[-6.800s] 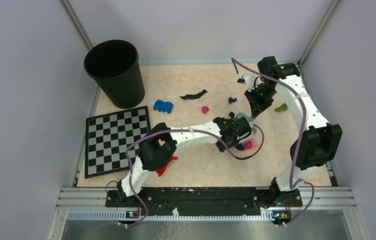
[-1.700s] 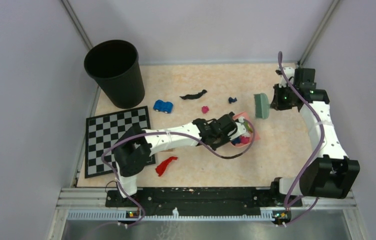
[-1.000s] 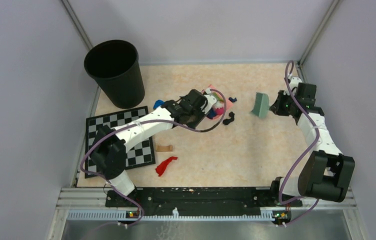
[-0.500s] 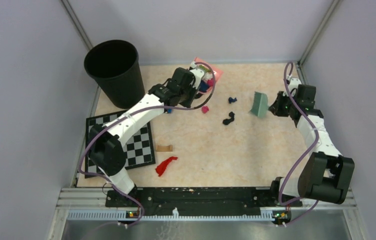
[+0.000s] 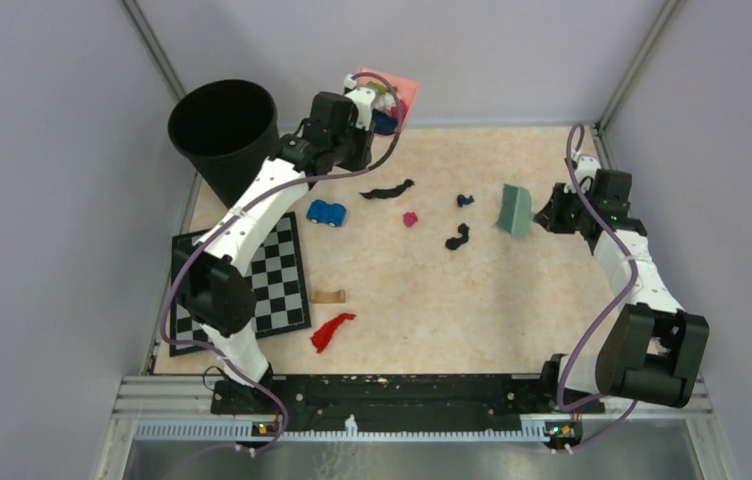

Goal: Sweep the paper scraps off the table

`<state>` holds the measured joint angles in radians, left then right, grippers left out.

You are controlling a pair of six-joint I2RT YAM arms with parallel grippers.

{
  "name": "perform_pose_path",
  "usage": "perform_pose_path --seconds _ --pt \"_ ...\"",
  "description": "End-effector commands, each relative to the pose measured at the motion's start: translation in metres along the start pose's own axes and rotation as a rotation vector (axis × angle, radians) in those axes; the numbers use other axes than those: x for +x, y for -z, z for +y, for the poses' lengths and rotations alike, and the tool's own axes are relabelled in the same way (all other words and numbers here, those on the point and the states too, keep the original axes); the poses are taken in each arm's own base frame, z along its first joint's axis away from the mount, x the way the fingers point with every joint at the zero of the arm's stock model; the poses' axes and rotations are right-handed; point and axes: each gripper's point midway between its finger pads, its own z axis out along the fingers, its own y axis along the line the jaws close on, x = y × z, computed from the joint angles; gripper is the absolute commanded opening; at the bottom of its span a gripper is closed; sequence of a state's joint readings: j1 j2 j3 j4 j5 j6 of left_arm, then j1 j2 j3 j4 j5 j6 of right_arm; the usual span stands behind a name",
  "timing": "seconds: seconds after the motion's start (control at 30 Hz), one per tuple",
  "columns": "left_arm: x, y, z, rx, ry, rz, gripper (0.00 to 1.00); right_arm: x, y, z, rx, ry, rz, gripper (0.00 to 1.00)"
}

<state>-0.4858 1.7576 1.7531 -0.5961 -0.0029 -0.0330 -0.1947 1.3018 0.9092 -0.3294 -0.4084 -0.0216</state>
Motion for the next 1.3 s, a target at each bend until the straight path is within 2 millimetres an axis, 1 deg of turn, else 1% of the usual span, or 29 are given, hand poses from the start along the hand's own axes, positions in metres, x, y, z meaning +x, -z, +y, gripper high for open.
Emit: perform_pose_path --seconds 0.0,0.1,0.27,0.4,0.43,0.47,0.57,0.6,0.73,0.93,1.0,1.13,1.27 --pt "-0.041 0.017 0.019 0.019 0.075 -0.108 0.00 -0.008 0.002 0.002 -0.024 0.026 -0.027 0.00" --pt "-0.050 0.025 0.045 0.040 0.165 -0.138 0.00 -0.007 0.001 0.003 -0.030 0.021 -0.020 0.00" --pt "-0.059 0.040 0.086 0.162 0.353 -0.202 0.00 -0.003 0.000 0.006 -0.053 0.013 -0.010 0.00" --pt "-0.063 0.054 0.115 0.249 0.465 -0.248 0.00 -0.001 -0.001 0.008 -0.063 0.011 -0.002 0.00" --pt "-0.065 0.057 0.113 0.301 0.484 -0.257 0.00 0.000 -0.001 0.008 -0.064 0.012 0.000 0.00" --pt "-0.064 0.062 0.124 0.312 0.524 -0.270 0.00 0.001 -0.001 0.008 -0.066 0.010 0.002 0.00" --pt "-0.063 0.069 0.132 0.379 0.613 -0.294 0.00 0.002 -0.002 0.008 -0.071 0.010 0.007 0.00" --pt "-0.058 0.069 0.135 0.396 0.643 -0.297 0.00 0.002 -0.002 0.008 -0.073 0.010 0.009 0.00" --pt "-0.052 0.080 0.145 0.449 0.755 -0.365 0.00 0.004 -0.004 0.009 -0.079 0.012 0.017 0.00" --pt "-0.043 0.093 0.150 0.508 0.845 -0.437 0.00 0.008 -0.007 0.009 -0.089 0.009 0.038 0.00" --pt "-0.044 0.100 0.149 0.537 0.861 -0.470 0.00 0.008 -0.007 0.009 -0.090 0.011 0.038 0.00" --pt "-0.052 0.119 0.151 0.604 0.879 -0.564 0.00 0.009 -0.007 0.009 -0.090 0.012 0.042 0.00" --pt "-0.053 0.135 0.152 0.696 0.981 -0.646 0.00 0.009 -0.007 0.009 -0.091 0.013 0.042 0.00"
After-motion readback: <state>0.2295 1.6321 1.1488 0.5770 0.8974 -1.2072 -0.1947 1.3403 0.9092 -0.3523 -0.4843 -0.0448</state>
